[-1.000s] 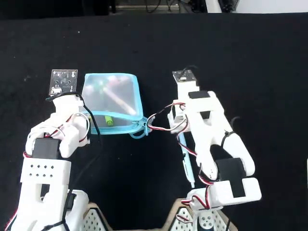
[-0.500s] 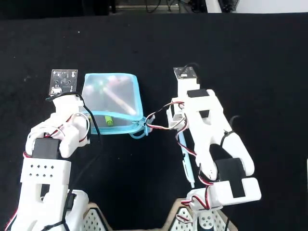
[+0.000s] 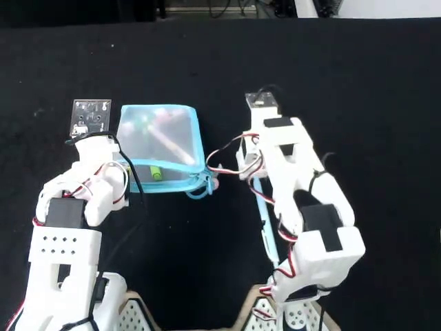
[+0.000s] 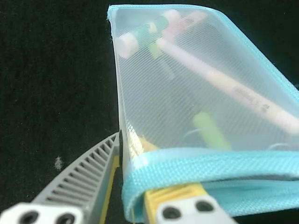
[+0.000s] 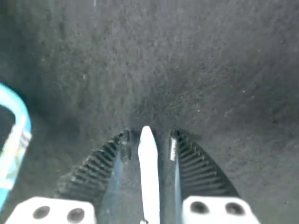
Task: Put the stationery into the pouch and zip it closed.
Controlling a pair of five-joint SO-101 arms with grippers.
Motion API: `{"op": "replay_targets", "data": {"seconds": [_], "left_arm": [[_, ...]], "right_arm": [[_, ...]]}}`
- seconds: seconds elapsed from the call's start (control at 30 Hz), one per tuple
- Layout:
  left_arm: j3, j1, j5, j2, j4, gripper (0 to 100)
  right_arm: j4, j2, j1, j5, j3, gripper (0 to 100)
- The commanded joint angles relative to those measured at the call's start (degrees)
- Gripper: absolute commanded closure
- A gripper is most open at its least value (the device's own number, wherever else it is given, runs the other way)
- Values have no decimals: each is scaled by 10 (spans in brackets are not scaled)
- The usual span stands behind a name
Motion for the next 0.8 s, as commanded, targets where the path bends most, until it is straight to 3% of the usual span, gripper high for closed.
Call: {"op": "replay_targets", "data": {"seconds": [0.0, 0.77], "left_arm": [[3, -7, 3, 3, 1, 969], [3, -7, 3, 3, 1, 969]], "right_arm": [[47, -3, -4, 34, -37, 868], [94, 68, -5, 40, -112, 868]]}}
